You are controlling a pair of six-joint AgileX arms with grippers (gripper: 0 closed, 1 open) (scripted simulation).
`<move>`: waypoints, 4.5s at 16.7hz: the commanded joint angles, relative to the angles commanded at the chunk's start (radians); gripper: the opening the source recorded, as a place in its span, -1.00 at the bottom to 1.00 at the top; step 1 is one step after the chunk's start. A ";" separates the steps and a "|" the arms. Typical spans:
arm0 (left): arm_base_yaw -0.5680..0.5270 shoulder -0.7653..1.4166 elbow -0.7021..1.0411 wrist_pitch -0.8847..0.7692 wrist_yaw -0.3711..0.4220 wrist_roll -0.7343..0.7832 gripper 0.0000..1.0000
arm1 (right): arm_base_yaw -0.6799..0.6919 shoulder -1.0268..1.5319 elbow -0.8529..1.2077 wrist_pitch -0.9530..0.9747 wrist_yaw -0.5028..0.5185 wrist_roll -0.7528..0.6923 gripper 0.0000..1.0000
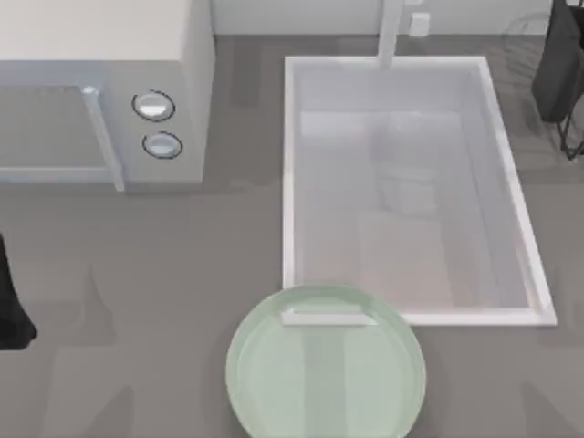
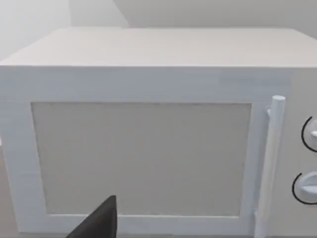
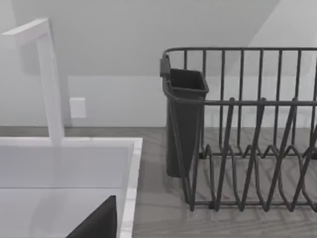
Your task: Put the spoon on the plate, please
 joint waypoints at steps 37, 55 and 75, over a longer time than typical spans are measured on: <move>0.297 1.681 0.983 -0.869 0.005 0.803 1.00 | 0.000 0.000 0.000 0.000 0.000 0.000 1.00; 0.300 1.804 0.849 -0.613 0.005 0.808 -0.21 | 0.000 0.000 0.000 0.000 0.000 0.000 1.00; 0.303 1.685 0.982 -0.849 0.025 0.794 -1.00 | 0.000 0.000 0.000 0.000 0.000 0.000 1.00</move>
